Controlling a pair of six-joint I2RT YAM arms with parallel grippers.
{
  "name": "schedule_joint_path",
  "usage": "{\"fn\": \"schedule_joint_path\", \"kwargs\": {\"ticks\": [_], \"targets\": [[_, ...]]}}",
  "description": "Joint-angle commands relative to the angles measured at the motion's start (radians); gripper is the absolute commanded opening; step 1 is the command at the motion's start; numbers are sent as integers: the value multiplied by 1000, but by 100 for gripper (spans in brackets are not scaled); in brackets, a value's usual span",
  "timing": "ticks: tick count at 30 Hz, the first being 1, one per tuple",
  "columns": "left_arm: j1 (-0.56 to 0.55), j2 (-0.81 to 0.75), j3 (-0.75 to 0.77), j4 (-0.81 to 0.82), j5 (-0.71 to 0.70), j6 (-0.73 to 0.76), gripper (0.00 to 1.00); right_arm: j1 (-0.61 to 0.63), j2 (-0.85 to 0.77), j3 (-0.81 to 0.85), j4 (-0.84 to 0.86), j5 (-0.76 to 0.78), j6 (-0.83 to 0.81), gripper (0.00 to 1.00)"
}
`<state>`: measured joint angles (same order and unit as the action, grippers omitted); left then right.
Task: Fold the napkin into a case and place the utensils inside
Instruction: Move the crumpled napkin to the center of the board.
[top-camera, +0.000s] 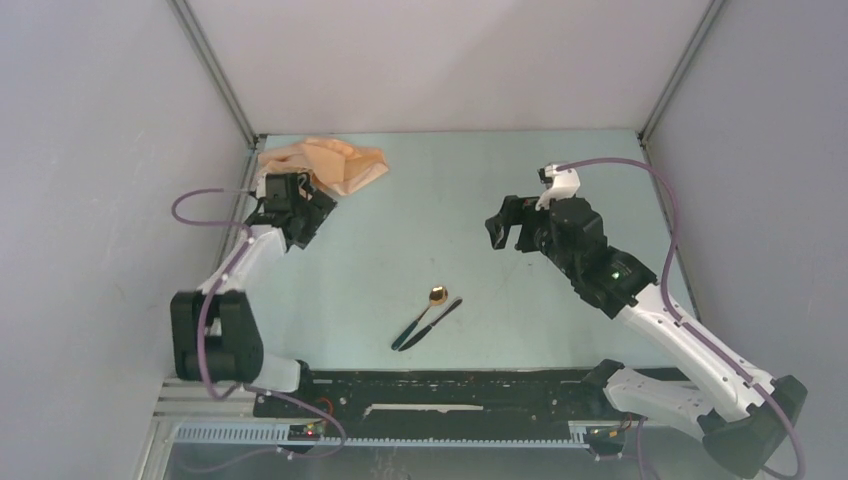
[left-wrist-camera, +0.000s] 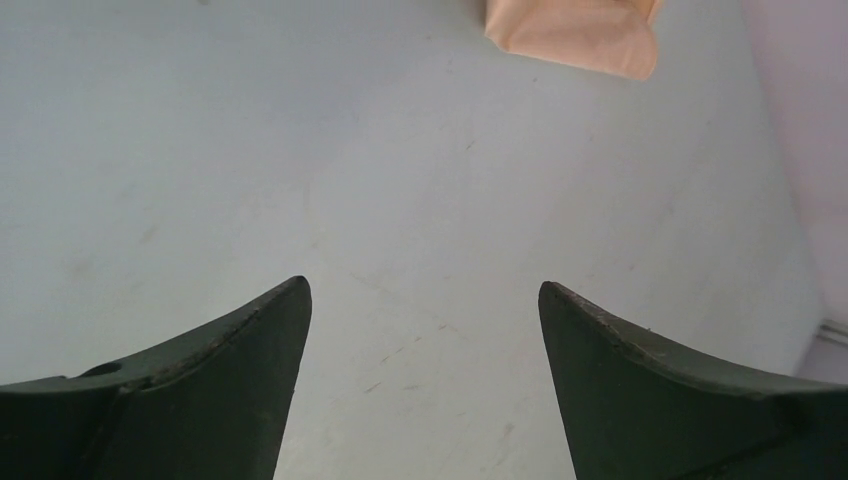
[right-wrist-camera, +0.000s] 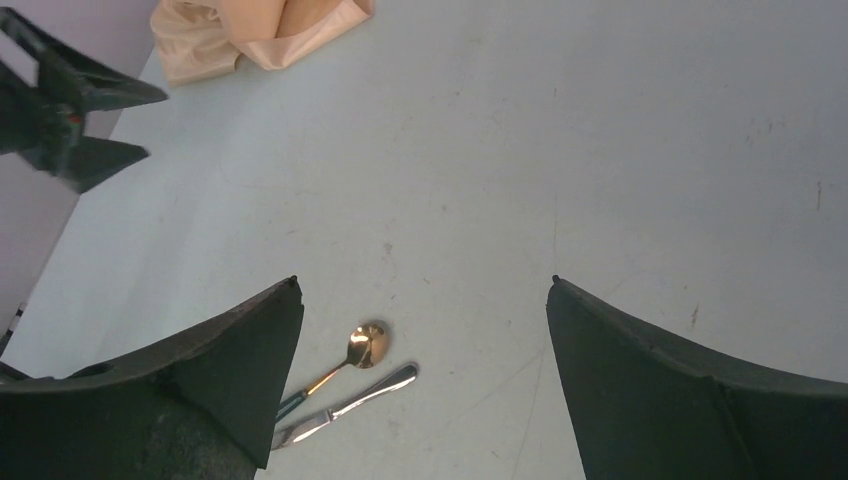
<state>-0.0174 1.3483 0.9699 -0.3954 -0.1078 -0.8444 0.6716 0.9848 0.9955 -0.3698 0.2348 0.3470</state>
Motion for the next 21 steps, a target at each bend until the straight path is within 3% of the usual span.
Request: {"fn": "schedule_joint_path", "kwargs": {"ticks": [1, 4, 8, 12, 16, 21], "targets": [[40, 187, 78, 284, 168, -237, 90, 11, -30, -33, 94, 31, 35, 100], [64, 335, 126, 416, 152, -328, 85, 11, -32, -45, 88, 33, 35, 100], [82, 478, 208, 511, 2, -388, 73, 10, -49, -64, 85, 39, 38, 100], [92, 576, 312, 555, -77, -352, 81, 8, -79, -78, 79, 46, 32, 100], [108, 695, 432, 534, -42, -362, 81, 1, -112, -94, 67, 70, 18, 100], [132, 740, 437, 573, -25, -405, 81, -24, -156, -110, 65, 82, 25, 100]]}}
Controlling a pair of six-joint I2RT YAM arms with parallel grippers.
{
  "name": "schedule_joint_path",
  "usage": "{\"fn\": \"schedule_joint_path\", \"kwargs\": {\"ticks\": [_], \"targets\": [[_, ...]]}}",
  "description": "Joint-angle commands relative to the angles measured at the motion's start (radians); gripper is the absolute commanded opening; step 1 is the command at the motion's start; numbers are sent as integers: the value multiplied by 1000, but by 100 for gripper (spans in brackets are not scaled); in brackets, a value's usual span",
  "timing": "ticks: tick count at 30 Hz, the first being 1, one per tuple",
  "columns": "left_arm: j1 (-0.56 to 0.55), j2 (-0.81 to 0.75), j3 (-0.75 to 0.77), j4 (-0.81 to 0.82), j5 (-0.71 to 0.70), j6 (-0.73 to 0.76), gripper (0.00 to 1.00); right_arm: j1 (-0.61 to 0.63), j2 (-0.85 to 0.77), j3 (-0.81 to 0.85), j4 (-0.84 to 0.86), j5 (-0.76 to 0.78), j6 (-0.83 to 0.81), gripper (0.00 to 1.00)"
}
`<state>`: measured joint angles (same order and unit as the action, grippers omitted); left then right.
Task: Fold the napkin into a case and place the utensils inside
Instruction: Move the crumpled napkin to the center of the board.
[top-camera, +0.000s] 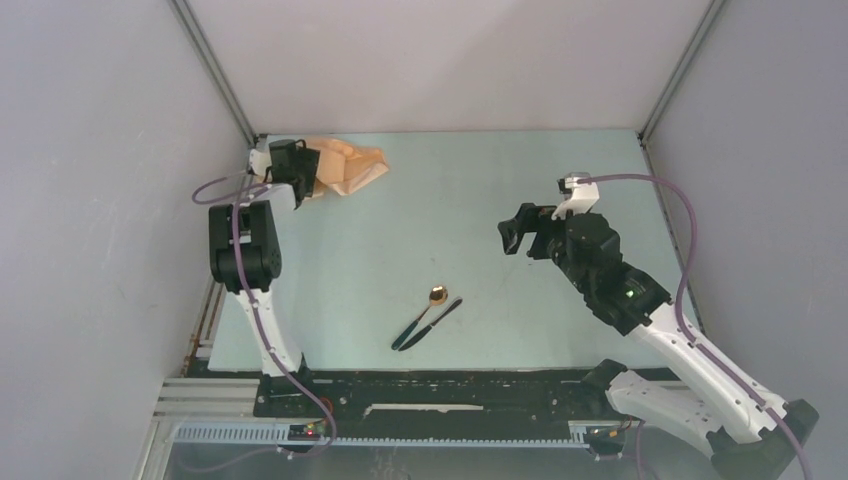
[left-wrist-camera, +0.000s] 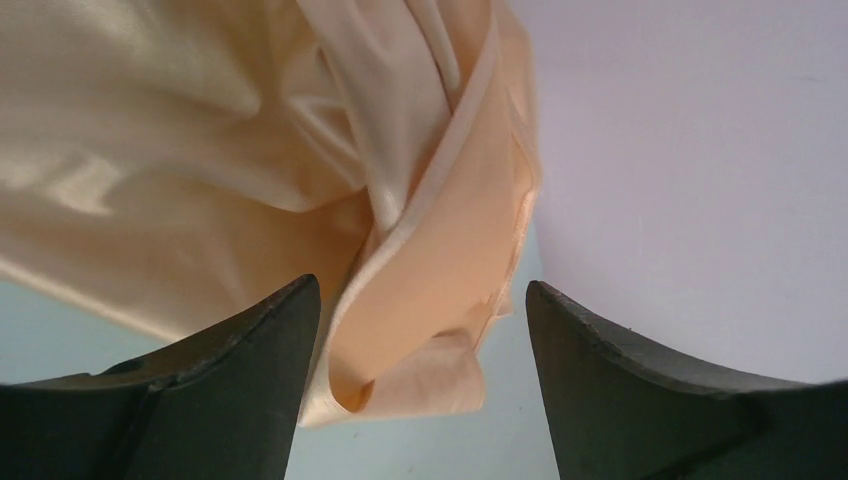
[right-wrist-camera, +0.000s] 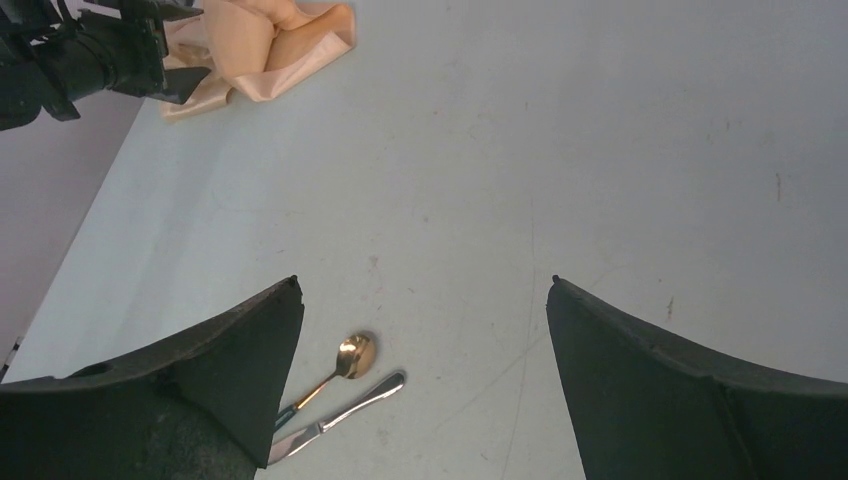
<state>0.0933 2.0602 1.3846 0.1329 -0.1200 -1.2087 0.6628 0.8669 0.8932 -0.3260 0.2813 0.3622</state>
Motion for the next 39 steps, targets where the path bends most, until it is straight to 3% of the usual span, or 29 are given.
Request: {"fn": "schedule_joint_path", "kwargs": {"ticks": [1, 4, 7, 11, 18, 19, 23, 28, 32, 35, 39], "targets": [[22, 29, 28, 38, -22, -31, 81, -19, -45, -12, 24, 30, 10, 100], [22, 49, 60, 46, -18, -7, 83, -25, -56, -21, 35, 24, 10, 100], [30, 89, 76, 85, 24, -22, 77, -28, -47, -22, 37, 22, 11, 100], [36, 118, 73, 185, 105, -49, 58, -32, -28, -22, 27, 12, 15, 100], [19, 37, 26, 241, 216, 8, 2, -49, -2, -22, 54, -20, 6, 100], [11, 8, 7, 243, 226, 11, 0, -52, 1, -22, 56, -21, 6, 100], [-79, -134, -106, 271, 248, 14, 0, -105, 53, -22, 58, -87, 13, 100], [-324, -241, -191, 256, 224, -13, 0, -267, 179, -19, 49, -314, 36, 100], [-527, -242, -230, 317, 197, -78, 1, -382, 286, -7, 27, -434, 27, 100], [-641, -202, -174, 275, 238, -33, 17, -428, 340, -7, 32, -475, 15, 100], [-678, -210, -156, 182, 308, 65, 60, -469, 403, -5, 55, -516, 20, 100]]}}
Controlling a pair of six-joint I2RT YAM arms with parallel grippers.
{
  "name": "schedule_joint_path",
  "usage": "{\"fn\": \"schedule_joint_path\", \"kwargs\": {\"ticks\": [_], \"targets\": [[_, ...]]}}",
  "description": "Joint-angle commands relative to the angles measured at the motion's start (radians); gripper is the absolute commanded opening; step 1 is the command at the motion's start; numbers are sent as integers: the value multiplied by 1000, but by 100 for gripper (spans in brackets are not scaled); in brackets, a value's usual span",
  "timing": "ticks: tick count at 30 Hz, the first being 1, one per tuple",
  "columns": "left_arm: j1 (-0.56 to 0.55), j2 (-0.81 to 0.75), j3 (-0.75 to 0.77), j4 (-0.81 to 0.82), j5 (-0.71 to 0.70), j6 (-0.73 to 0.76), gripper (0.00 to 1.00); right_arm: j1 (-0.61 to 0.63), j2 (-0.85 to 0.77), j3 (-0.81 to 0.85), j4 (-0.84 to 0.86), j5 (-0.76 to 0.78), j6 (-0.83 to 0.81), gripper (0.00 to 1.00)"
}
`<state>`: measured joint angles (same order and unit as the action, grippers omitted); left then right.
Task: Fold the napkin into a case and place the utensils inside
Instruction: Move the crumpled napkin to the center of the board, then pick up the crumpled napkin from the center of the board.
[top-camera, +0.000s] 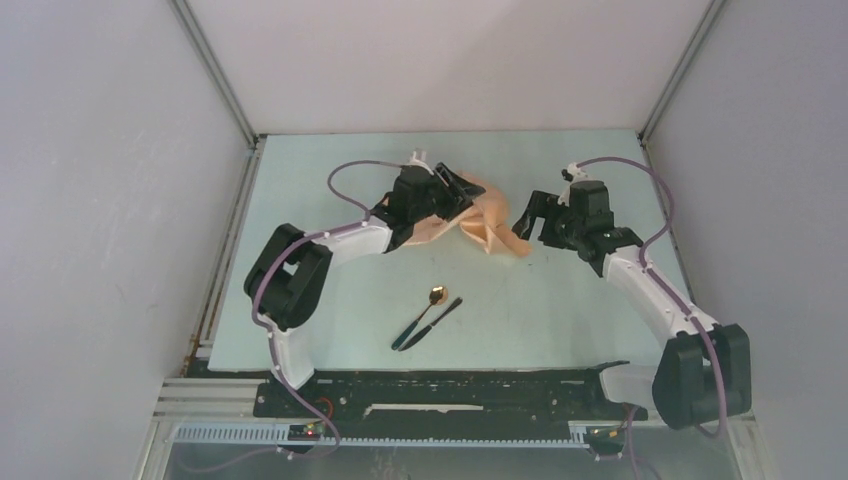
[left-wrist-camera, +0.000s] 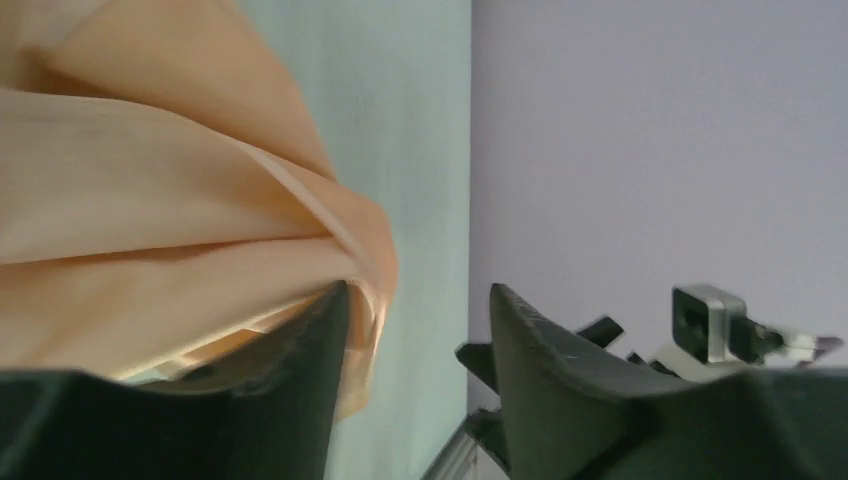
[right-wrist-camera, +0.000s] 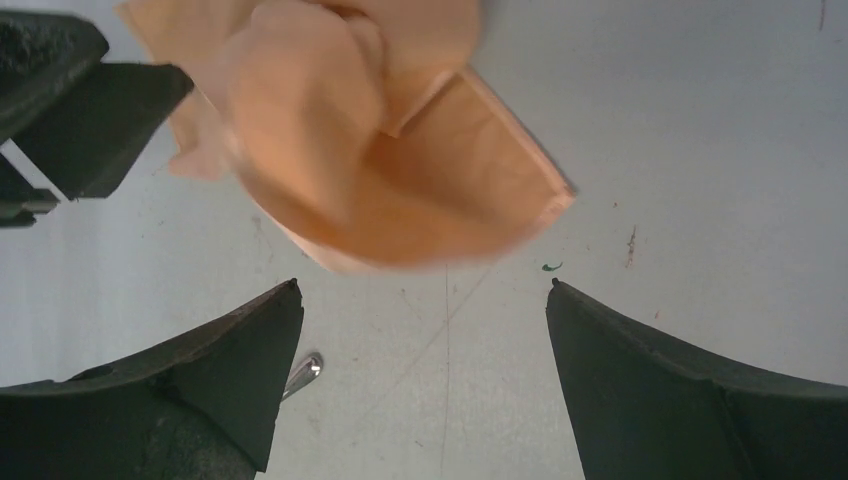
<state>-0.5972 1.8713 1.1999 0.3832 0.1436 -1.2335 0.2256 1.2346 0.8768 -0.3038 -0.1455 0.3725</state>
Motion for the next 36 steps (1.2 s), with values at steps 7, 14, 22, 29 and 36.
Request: {"fn": "schedule_joint_path", "kwargs": {"ticks": [7, 14, 22, 29, 36], "targets": [[66, -277, -33, -388, -52, 439, 82, -55, 158, 83, 10, -135, 7, 87], [199, -288, 14, -751, -295, 598, 100, 79, 391, 252, 21, -90, -6, 84], [269, -68, 142, -754, -314, 621, 90, 267, 587, 499, -92, 179, -285, 72], [321, 65, 260, -700, -231, 643, 85, 305, 673, 574, -12, -23, -446, 68], [374, 210, 383, -661, -17, 607, 75, 244, 836, 800, -52, -320, -476, 71]]}}
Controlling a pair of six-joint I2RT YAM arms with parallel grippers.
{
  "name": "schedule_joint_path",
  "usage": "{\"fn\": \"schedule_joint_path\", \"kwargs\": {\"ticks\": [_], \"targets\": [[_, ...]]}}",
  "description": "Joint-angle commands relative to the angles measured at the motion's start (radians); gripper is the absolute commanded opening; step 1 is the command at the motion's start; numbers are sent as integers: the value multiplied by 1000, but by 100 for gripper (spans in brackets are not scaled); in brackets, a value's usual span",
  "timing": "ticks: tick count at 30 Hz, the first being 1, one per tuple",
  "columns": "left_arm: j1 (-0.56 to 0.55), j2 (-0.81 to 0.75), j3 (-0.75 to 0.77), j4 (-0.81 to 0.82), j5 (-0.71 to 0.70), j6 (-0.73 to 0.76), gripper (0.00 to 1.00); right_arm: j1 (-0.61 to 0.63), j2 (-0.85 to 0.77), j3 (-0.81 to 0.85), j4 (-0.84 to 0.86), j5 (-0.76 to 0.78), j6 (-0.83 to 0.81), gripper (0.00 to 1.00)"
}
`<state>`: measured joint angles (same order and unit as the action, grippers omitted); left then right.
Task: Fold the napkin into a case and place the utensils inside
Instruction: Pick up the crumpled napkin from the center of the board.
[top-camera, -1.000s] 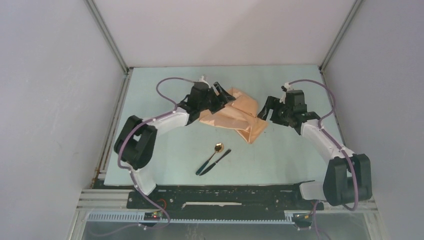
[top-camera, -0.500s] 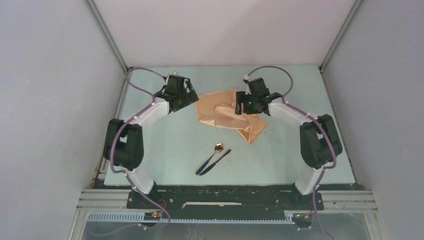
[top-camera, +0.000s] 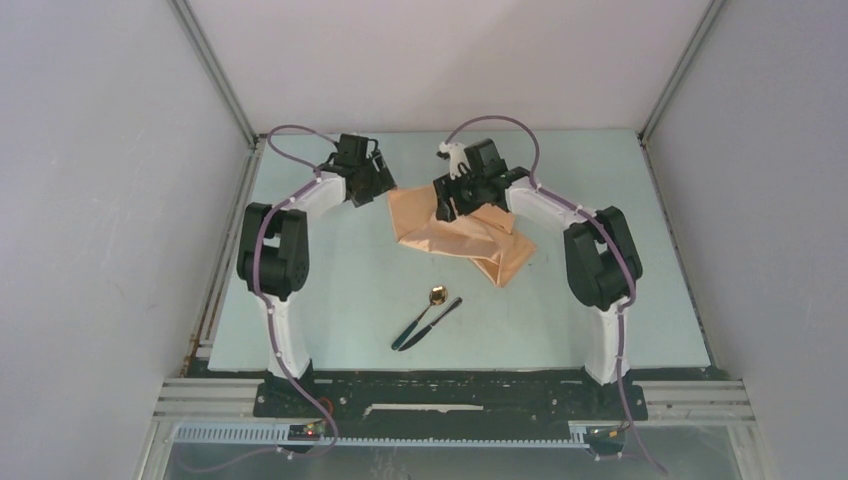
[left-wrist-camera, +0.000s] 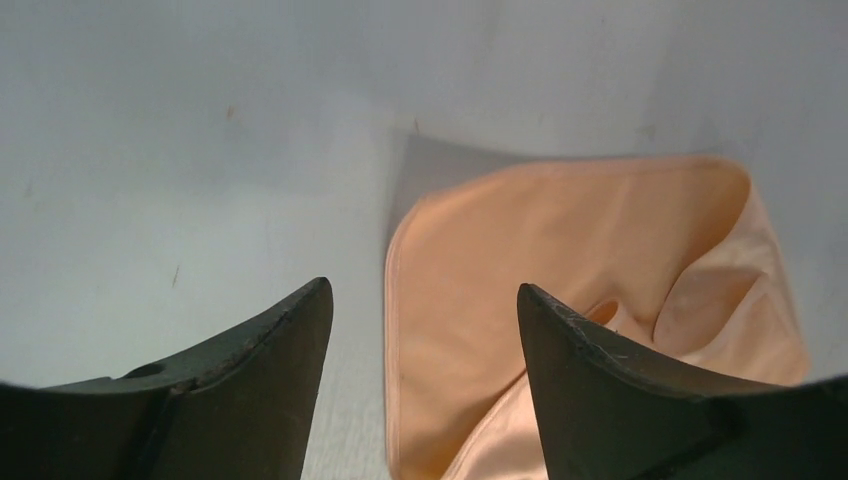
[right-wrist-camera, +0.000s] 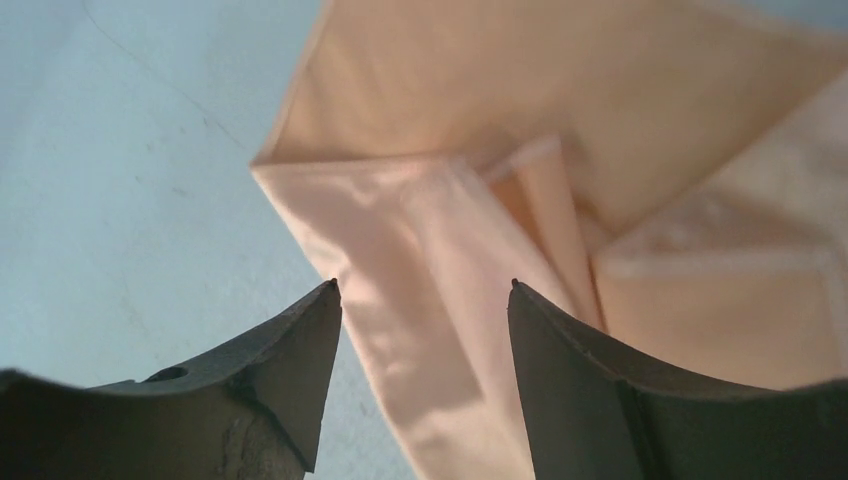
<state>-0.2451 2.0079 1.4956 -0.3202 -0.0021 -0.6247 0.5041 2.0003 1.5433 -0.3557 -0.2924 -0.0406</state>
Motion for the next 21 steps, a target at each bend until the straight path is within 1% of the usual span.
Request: {"fn": "schedule_joint_path", "kwargs": {"ticks": [1, 4, 6, 7, 10, 13, 16, 18, 21], "targets": [[21, 94, 107, 40, 138, -1, 73, -33, 89, 158, -17, -183, -78, 72], [23, 157, 188, 1, 147, 8, 71, -31, 131, 209, -55, -239, -140, 75], [26, 194, 241, -36, 143, 12, 68, -36, 153, 232, -79, -302, -183, 77], [29, 206, 257, -45, 149, 6, 66, -38, 166, 244, -92, -336, -204, 78], [31, 243, 297, -55, 172, -5, 65, -42, 224, 310, -156, -390, -257, 79], [33, 269, 318, -76, 163, 3, 63, -40, 285, 381, -211, -385, -283, 79], [36, 287, 329, -75, 184, 6, 61, -35, 337, 453, -275, -345, -308, 79], [39, 300, 339, -78, 194, 9, 60, -34, 350, 466, -274, -305, -310, 80], [41, 305, 335, -79, 183, 15, 61, -37, 354, 469, -271, -286, -312, 81]]}}
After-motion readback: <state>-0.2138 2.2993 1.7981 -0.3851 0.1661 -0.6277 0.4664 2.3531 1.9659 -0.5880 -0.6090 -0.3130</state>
